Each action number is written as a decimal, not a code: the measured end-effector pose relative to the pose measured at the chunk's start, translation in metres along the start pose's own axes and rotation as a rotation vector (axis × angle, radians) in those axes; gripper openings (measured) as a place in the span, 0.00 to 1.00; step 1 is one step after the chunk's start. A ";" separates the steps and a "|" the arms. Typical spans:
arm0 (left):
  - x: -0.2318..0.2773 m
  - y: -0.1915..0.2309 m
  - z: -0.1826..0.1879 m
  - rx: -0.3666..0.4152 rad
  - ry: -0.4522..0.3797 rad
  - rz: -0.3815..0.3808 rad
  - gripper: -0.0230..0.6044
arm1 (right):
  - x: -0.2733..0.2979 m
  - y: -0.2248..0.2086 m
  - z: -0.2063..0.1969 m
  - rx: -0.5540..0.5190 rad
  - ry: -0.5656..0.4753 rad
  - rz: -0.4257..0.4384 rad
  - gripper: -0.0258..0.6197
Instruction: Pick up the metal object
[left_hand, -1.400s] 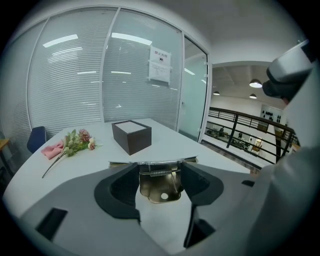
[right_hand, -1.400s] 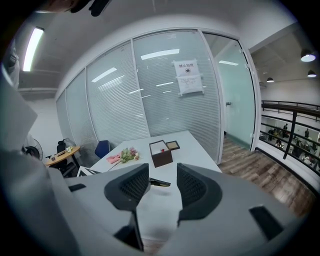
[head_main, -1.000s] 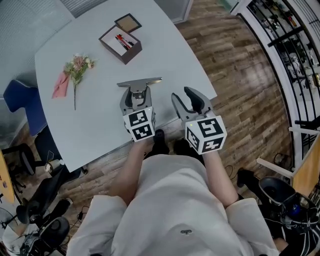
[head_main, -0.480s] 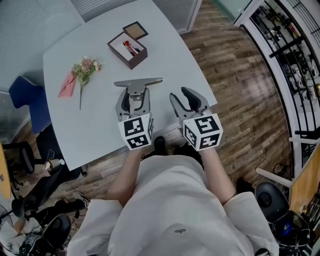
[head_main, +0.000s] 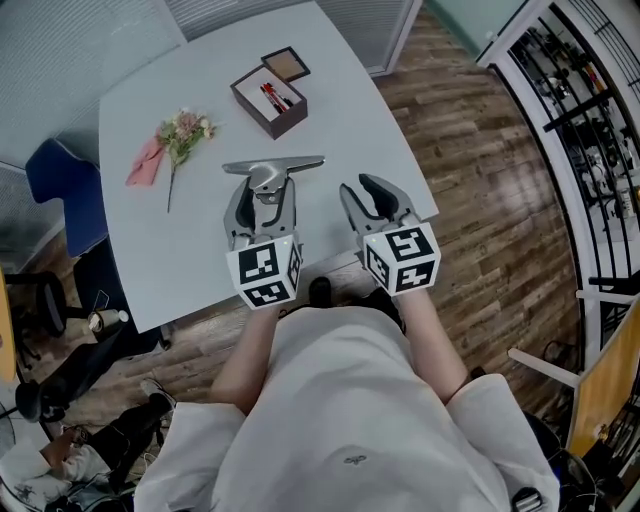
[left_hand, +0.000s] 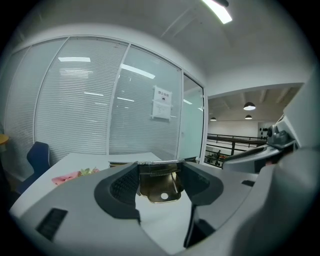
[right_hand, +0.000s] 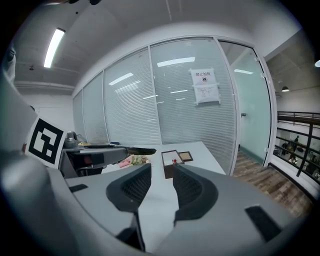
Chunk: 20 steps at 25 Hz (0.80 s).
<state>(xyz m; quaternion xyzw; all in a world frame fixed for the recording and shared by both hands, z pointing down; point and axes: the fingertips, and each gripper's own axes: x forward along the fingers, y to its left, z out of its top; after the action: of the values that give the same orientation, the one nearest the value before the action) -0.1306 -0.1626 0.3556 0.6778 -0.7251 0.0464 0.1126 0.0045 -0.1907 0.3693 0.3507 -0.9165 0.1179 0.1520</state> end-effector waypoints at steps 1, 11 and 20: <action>-0.002 0.001 0.001 -0.002 -0.003 0.000 0.46 | 0.001 0.002 0.000 -0.003 0.001 0.002 0.25; -0.013 0.001 0.001 -0.010 -0.007 -0.017 0.46 | 0.000 0.016 -0.003 -0.033 0.009 0.016 0.15; -0.010 -0.006 -0.003 -0.012 -0.004 -0.042 0.46 | -0.001 0.017 -0.003 -0.051 0.014 -0.003 0.10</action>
<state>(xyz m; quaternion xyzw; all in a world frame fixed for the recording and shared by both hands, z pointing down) -0.1237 -0.1531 0.3554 0.6921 -0.7114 0.0382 0.1163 -0.0057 -0.1771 0.3696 0.3473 -0.9176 0.0969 0.1676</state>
